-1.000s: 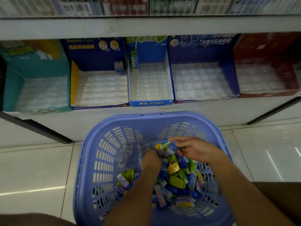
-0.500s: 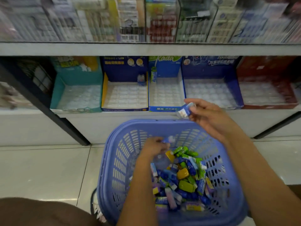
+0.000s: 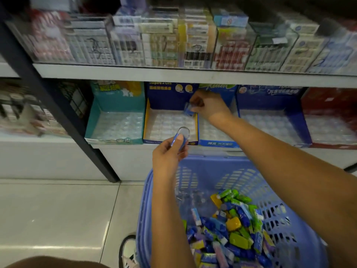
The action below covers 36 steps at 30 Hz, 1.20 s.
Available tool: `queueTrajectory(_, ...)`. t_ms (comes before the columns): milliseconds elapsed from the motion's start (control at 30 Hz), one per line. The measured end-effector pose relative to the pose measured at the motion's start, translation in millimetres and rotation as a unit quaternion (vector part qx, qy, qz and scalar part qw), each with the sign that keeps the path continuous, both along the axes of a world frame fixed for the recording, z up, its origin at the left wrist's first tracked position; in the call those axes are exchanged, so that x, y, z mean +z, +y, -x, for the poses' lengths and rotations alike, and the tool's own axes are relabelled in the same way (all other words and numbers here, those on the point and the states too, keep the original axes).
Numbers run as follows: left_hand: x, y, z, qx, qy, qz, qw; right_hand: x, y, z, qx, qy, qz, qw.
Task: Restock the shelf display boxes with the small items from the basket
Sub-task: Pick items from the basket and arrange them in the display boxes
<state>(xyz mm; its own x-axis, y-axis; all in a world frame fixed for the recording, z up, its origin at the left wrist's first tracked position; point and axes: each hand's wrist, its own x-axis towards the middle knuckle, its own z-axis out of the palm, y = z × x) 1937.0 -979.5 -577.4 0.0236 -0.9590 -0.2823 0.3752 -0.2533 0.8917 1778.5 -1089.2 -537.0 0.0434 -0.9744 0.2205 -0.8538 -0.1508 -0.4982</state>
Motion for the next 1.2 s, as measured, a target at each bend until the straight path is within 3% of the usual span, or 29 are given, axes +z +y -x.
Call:
queueTrajectory(133, -7.7, -3.5, -2.6, 0.005, 0.004, -0.013, 1.000, -6.6, -9.0, -2.7, 0.020, 0.057, -0.012, 0.998)
queueTrajectory(367, -15.8, -9.7, -6.2, 0.012, 0.016, -0.003, 1.000, -2.0, -17.0, 2.6, 0.040, 0.052, -0.048, 0.997)
queueTrajectory(533, -15.3, -11.8, -9.7, 0.000, 0.039, 0.010, 0.999, -7.1, -14.8, -1.5, 0.042, 0.131, -0.006, 0.991)
queueTrajectory(700, -8.8, -8.1, -4.6, -0.018, 0.023, 0.036, 0.999, 8.0, -9.2, -14.5, 0.041, 0.213, -0.059, 0.974)
queueTrajectory(767, -7.4, -7.1, -3.3, -0.001, 0.013, 0.045, 0.999, 14.7, 6.3, -22.9, 0.028, 0.159, -0.044, 0.986)
queueTrajectory(833, -6.9, -8.9, -3.4, 0.018, -0.011, 0.059, 0.998, 18.7, 29.5, -30.1, 0.037, -0.009, -0.045, 0.998)
queueTrajectory(900, -3.9, -13.3, -5.1, 0.016, -0.043, 0.089, 0.995, 23.6, 52.1, -35.6, 0.081, -0.150, -0.097, 0.981)
queueTrajectory(1000, 5.1, -21.5, -5.8, -0.009, -0.084, 0.137, 0.987, 27.9, 63.6, -31.2, 0.088, -0.237, -0.113, 0.961)
queueTrajectory(1100, 11.3, -27.0, 1.1, -0.008, -0.179, 0.142, 0.974, 28.1, 52.2, -17.9, 0.018, -0.235, -0.068, 0.969)
queueTrajectory(1200, 7.9, -26.8, 11.6, -0.064, -0.344, 0.145, 0.926, 25.1, 31.7, -8.4, -0.040, -0.125, -0.039, 0.991)
